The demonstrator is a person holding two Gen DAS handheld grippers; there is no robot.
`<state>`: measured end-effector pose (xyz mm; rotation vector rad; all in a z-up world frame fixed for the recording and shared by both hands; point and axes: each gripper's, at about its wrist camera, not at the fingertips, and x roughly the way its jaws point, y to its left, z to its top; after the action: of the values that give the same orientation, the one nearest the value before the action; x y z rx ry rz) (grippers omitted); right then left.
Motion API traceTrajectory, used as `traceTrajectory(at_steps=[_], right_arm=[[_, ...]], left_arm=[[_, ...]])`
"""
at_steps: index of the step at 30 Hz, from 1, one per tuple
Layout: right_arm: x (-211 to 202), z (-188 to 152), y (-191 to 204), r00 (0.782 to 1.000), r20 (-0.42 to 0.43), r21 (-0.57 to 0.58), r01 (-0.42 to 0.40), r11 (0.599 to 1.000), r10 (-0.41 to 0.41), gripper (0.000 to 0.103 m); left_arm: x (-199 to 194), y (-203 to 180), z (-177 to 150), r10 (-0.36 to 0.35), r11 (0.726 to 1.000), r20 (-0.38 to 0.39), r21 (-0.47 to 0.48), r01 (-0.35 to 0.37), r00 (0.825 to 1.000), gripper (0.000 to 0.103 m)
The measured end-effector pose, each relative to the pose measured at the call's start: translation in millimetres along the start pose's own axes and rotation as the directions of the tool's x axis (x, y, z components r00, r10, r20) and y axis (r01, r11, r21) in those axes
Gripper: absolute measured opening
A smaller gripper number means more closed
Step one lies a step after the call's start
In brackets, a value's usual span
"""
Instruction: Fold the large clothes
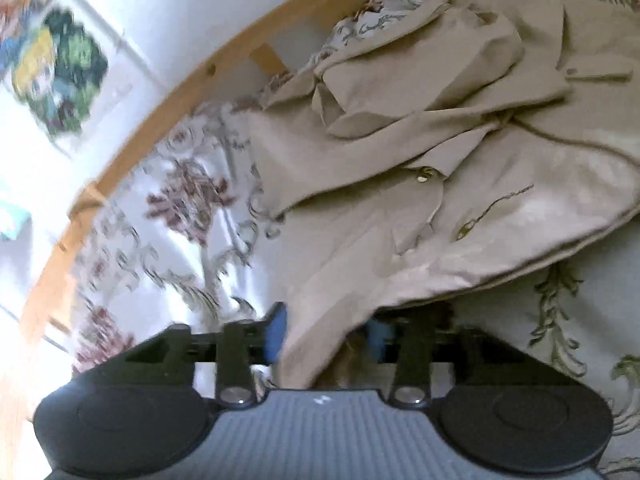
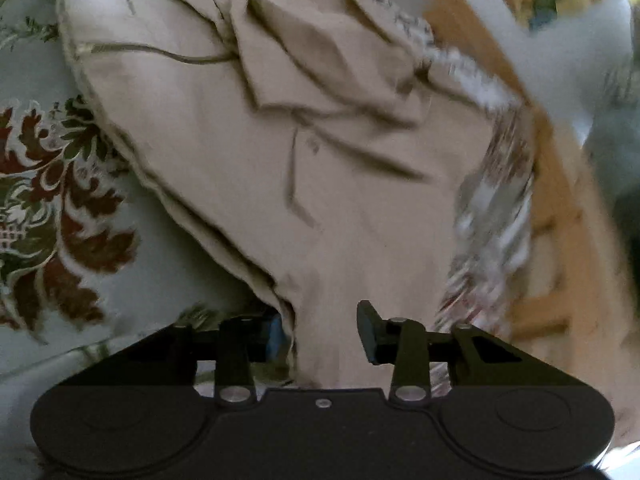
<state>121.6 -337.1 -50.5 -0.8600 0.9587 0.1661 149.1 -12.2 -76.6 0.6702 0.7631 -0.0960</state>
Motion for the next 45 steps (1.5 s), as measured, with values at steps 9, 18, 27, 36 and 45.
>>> traceTrajectory(at_steps=[9, 18, 27, 36, 45], right_arm=[[-47.2, -6.2, -13.3, 0.983, 0.175, 0.069, 0.049, 0.996, -0.061, 0.003], [-133.9, -18.4, -35.4, 0.949, 0.291, 0.104, 0.099, 0.990, -0.125, 0.002], [-98.9, 26.9, -48.3, 0.920, 0.268, 0.218, 0.232, 0.948, -0.287, 0.003], [0.9, 77.1, -61.3, 0.879, 0.197, 0.409, 0.329, 0.851, -0.435, 0.004], [69.2, 90.2, -53.8, 0.898, 0.168, 0.421, 0.307, 0.854, -0.406, 0.006]], left_arm=[[-52.5, 26.0, 6.6, -0.035, 0.993, 0.105, -0.112, 0.047, 0.994, 0.002], [-130.3, 84.9, 2.7, -0.167, 0.975, 0.121, -0.127, 0.183, 0.978, 0.003], [-54.0, 116.8, 52.6, -0.086, 0.947, 0.114, -0.298, 0.117, 0.990, 0.003], [49.5, 105.4, 86.3, -0.030, 0.936, 0.114, -0.347, 0.068, 0.993, 0.005], [111.8, 104.0, 75.4, -0.111, 0.883, 0.110, -0.445, 0.149, 0.988, 0.010]])
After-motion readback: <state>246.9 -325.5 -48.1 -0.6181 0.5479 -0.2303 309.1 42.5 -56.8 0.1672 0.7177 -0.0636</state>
